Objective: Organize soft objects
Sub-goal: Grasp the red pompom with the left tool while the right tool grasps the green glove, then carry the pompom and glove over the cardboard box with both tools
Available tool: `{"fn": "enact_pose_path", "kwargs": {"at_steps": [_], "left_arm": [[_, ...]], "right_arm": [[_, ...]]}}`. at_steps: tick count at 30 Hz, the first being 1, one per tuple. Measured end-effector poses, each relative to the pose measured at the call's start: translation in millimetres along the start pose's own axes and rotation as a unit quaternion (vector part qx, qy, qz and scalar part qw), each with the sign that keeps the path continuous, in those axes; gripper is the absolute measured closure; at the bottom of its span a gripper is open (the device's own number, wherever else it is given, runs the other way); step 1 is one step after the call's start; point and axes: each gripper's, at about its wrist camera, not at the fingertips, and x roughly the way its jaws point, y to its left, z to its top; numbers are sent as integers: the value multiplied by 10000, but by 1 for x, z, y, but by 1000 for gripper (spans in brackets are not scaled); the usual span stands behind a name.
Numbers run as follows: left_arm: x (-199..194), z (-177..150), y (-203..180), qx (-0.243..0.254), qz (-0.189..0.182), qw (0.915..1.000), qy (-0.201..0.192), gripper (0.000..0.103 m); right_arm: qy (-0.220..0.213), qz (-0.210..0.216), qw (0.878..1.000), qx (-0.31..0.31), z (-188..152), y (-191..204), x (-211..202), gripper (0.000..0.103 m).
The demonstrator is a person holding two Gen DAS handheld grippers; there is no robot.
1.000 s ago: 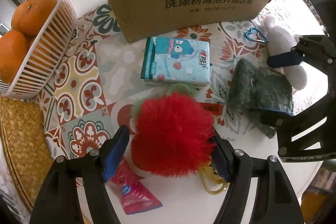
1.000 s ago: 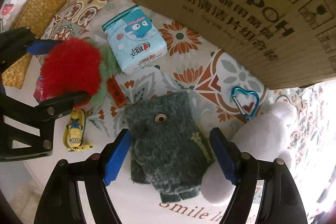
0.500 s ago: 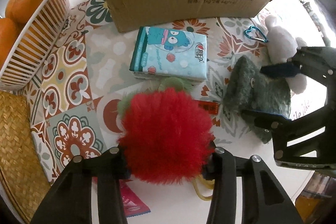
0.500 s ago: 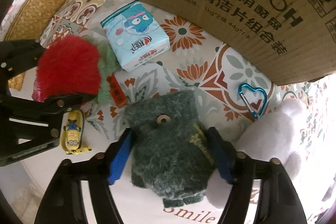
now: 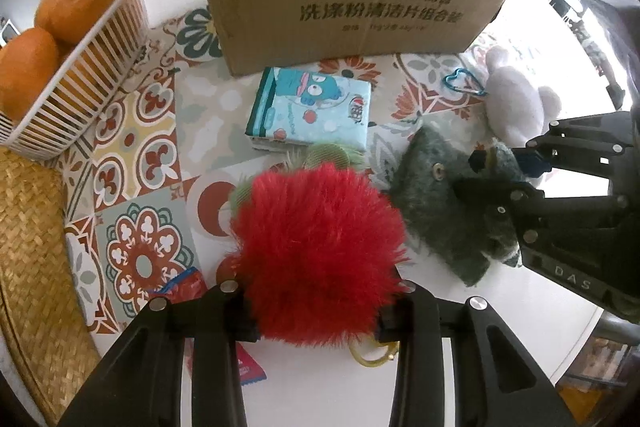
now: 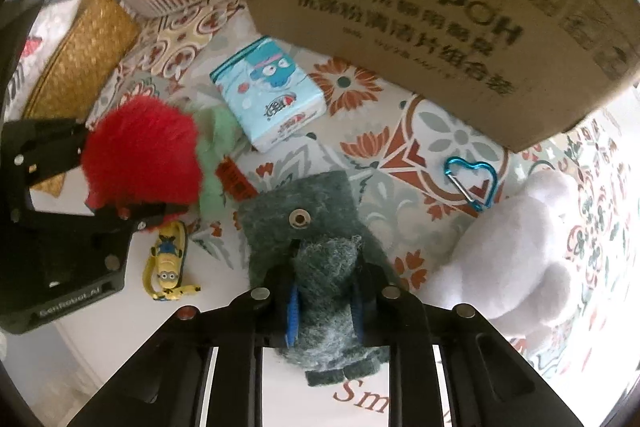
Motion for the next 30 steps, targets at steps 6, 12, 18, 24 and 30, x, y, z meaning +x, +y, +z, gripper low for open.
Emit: {"fn": "enact_pose_path", "kwargs": {"at_steps": [6,12,18,24,30], "left_arm": [[-25,-1,-1,9,48,9996,-279,66],[-52,4,-3,16,49,9983,-573,66],[-65,6,-10,23,9,9966,-825,66],[-87,1,-9,25,11,9943,-1070,66],[-110,4,-12,43,-17,9915,-1297,66]], "right_arm": [[-300,-4,9994,154,-4,-8,-24,83],[-673,32,9973,284,2,-19,-52,83],[-1057,61,9937,361,8,-20,-81,83],[-1366,81,9897,414,12,-16,-105,83],[-1631,88,9858,402,14,-11,-127,83]]}}
